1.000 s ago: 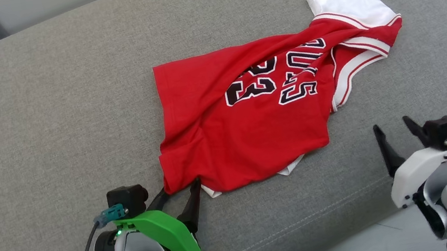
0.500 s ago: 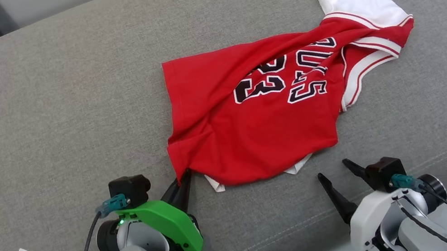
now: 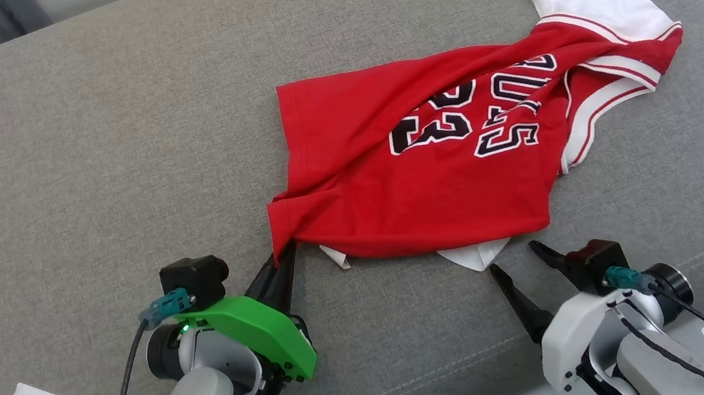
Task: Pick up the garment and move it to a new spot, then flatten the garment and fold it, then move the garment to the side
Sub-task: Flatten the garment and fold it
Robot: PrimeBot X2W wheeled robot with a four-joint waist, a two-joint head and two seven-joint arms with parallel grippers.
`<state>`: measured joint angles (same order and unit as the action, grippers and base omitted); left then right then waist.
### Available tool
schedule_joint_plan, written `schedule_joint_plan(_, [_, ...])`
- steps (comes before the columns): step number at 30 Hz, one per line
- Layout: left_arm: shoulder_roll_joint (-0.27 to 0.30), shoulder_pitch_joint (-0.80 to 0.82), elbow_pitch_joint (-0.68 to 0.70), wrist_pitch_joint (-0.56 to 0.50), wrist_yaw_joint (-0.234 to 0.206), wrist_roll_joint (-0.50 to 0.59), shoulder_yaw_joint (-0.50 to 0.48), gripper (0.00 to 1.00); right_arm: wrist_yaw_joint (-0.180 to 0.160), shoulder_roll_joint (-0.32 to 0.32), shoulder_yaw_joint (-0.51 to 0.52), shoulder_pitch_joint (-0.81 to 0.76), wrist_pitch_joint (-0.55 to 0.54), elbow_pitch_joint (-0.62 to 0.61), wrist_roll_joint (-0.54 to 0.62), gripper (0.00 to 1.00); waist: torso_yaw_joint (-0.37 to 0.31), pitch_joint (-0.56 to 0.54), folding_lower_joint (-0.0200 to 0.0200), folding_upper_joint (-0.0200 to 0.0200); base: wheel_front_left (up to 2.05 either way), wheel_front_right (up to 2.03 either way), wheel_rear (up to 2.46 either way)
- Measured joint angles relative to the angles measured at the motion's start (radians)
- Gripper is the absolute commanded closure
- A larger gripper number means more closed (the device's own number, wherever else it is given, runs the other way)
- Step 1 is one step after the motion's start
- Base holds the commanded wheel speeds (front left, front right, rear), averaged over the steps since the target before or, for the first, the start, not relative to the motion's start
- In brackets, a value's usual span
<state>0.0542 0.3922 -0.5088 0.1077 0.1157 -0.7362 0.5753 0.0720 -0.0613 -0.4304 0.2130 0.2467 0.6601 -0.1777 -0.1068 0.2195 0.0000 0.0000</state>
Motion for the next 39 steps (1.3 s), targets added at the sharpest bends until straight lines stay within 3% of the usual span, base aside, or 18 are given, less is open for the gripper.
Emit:
schedule_joint_plan(19, [-0.001, 0.018, -0.004, 0.009, 0.007, 0.000, 0.003, 1.00, 0.003, 0.000, -0.133, 0.014, -0.005, -0.052, -0.269, 0.00, 0.026, 0.008, 0.0000, 0.0000, 0.00, 0.00, 0.00])
schedule_joint_plan(26, [-0.002, 0.019, -0.004, 0.012, 0.007, 0.000, 0.007, 1.00, -0.045, 0.000, -0.157, 0.025, -0.006, -0.054, -0.324, 0.00, 0.029, 0.008, 0.0000, 0.0000, 0.00, 0.00, 0.00])
schedule_joint_plan(28, [-0.002, 0.019, -0.004, 0.012, 0.007, 0.000, 0.009, 1.00, -0.061, 0.000, -0.164, 0.028, -0.006, -0.053, -0.334, 0.13, 0.030, 0.009, 0.0000, 0.0000, 0.00, 0.00, 0.00])
schedule_joint_plan(31, [-0.003, 0.019, -0.004, 0.012, 0.007, -0.002, 0.012, 1.00, -0.083, -0.001, -0.175, 0.037, -0.006, -0.049, -0.346, 0.55, 0.032, 0.010, 0.0000, 0.0000, 0.00, 0.00, 0.00])
schedule_joint_plan(32, [-0.003, 0.019, -0.004, 0.012, 0.007, -0.003, 0.012, 1.00, -0.089, -0.002, -0.180, 0.042, -0.006, -0.046, -0.348, 0.96, 0.033, 0.010, 0.0000, 0.0000, 0.00, 0.00, 0.00])
schedule_joint_plan(33, [-0.003, 0.019, -0.004, 0.013, 0.007, -0.005, 0.012, 1.00, -0.092, -0.001, -0.185, 0.047, -0.006, -0.044, -0.352, 1.00, 0.033, 0.011, 0.0000, 0.0000, 0.00, 0.00, 0.00])
schedule_joint_plan(39, [-0.003, 0.019, -0.004, 0.021, 0.007, -0.010, 0.012, 1.00, -0.114, 0.000, -0.197, 0.054, -0.010, -0.039, -0.369, 1.00, 0.033, 0.009, 0.0000, 0.0000, 0.00, 0.00, 0.00])
